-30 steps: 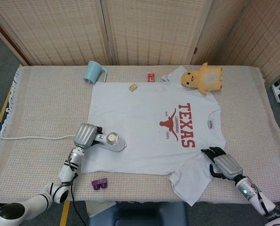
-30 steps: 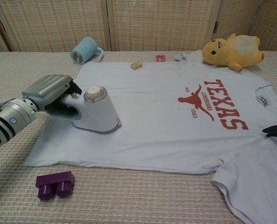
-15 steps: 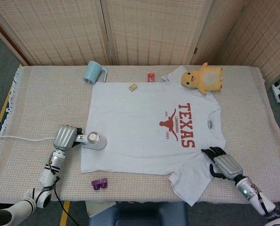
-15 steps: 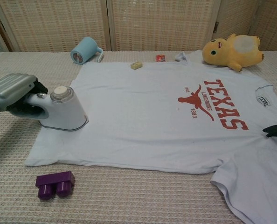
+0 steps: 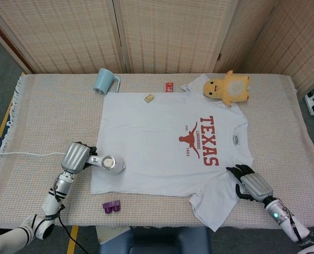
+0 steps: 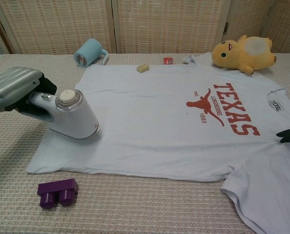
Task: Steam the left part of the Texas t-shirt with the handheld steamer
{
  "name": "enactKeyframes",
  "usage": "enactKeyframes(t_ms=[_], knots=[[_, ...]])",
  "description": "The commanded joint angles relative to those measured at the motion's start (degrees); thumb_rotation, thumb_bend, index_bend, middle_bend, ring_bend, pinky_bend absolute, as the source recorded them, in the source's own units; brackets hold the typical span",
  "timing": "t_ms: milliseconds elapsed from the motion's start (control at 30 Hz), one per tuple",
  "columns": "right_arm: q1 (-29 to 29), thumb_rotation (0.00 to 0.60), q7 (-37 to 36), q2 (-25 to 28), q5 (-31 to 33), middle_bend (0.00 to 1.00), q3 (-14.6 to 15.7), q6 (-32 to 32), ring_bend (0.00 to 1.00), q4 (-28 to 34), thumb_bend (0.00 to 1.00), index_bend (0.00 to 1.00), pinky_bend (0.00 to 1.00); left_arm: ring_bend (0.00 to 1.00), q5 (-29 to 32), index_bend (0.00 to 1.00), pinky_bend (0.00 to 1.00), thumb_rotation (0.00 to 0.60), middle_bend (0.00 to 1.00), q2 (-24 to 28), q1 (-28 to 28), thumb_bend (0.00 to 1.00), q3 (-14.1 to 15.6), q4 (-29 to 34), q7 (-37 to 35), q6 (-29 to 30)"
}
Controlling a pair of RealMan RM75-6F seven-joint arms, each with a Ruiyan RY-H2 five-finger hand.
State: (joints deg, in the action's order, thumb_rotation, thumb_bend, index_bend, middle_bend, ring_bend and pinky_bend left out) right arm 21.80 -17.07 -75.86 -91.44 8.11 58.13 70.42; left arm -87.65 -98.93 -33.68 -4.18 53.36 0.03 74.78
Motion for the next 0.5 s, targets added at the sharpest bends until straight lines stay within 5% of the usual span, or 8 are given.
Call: enactKeyframes(t_ms=[33, 267, 500], knots=[[-0.09, 0.341, -0.02, 0.06, 0.08, 0.12, 0.00, 0.05, 0.00, -0.02, 0.80, 0.01, 0.03, 0.83, -2.46, 0.95, 0.76, 0.600, 0.99, -0.97, -2.46, 0.39, 0.90, 4.04, 4.84, -1.66], [-0.44, 0.341, 0.19, 0.29, 0.45, 0.12, -0.06, 0.24, 0.00, 0.18, 0.80, 0.01, 0.03, 0.83, -3.55, 0.95, 0.76, 0.600, 0.99, -5.36, -6.57, 0.39, 0.49, 4.70, 10.07, -6.43], [-0.74, 0.341, 0.64, 0.42, 0.59, 0.12, -0.12, 0.52, 0.00, 0.57, 0.80, 0.01, 0.03, 0.83, 0.08, 0.95, 0.76, 0.600, 0.99, -10.62, -10.14, 0.39, -3.20, -4.05, 10.16, -11.43]])
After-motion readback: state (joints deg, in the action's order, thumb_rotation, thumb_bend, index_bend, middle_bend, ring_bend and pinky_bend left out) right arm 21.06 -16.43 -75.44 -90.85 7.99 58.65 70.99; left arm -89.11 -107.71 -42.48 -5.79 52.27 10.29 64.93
